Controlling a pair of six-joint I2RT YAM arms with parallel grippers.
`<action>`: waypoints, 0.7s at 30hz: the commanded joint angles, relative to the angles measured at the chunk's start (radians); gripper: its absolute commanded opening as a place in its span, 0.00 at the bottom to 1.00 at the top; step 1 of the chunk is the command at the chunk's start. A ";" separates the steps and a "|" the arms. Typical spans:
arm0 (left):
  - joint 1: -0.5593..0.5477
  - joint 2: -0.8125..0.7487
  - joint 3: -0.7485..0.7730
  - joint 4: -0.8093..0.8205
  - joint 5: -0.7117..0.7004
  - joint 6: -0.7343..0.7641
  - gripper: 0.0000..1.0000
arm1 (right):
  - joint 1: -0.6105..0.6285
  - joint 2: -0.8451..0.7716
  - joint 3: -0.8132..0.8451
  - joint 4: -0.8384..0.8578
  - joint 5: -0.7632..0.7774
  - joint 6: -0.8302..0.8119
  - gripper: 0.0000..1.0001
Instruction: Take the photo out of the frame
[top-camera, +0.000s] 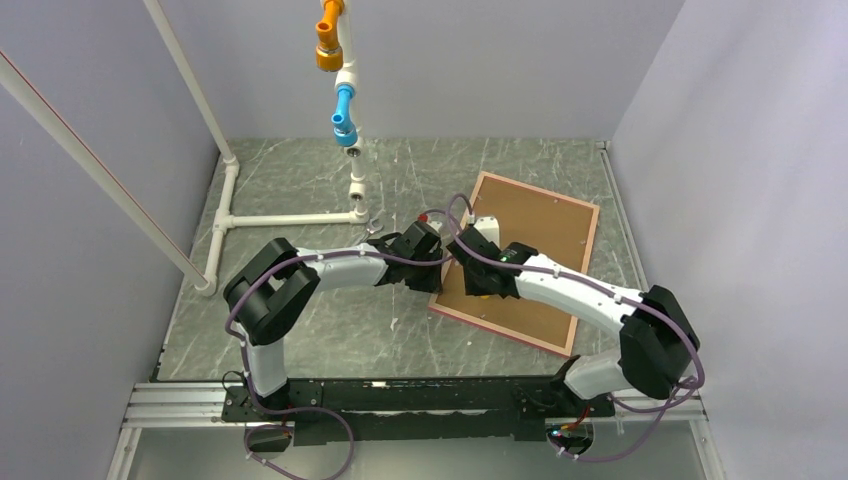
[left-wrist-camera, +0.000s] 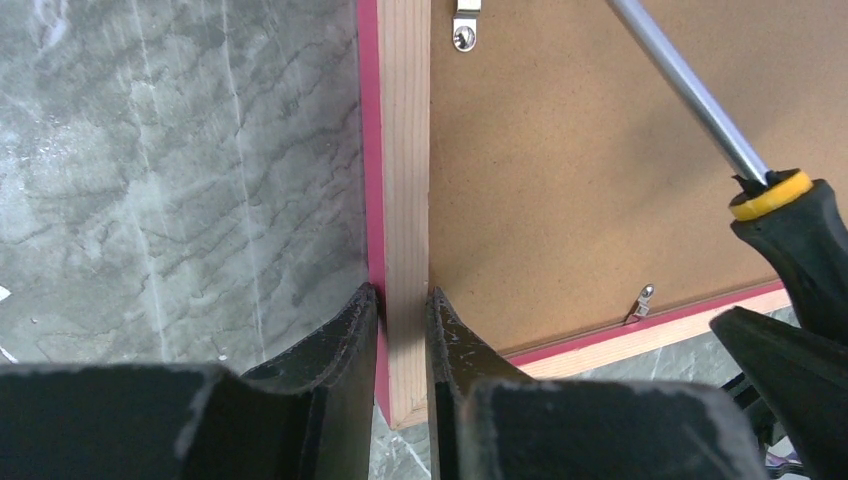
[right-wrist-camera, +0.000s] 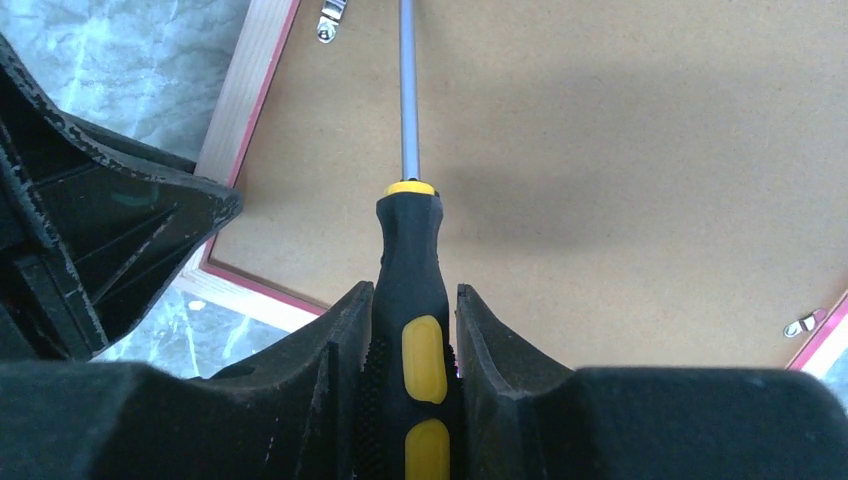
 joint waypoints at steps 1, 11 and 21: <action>-0.002 0.001 -0.034 -0.004 0.002 -0.012 0.02 | 0.002 -0.108 -0.001 0.014 0.008 0.003 0.00; -0.002 -0.054 -0.166 0.029 -0.032 -0.037 0.00 | -0.248 -0.203 -0.048 0.180 -0.265 -0.127 0.00; -0.004 -0.174 -0.333 0.087 -0.047 -0.076 0.00 | -0.314 -0.030 0.075 0.221 -0.259 -0.189 0.00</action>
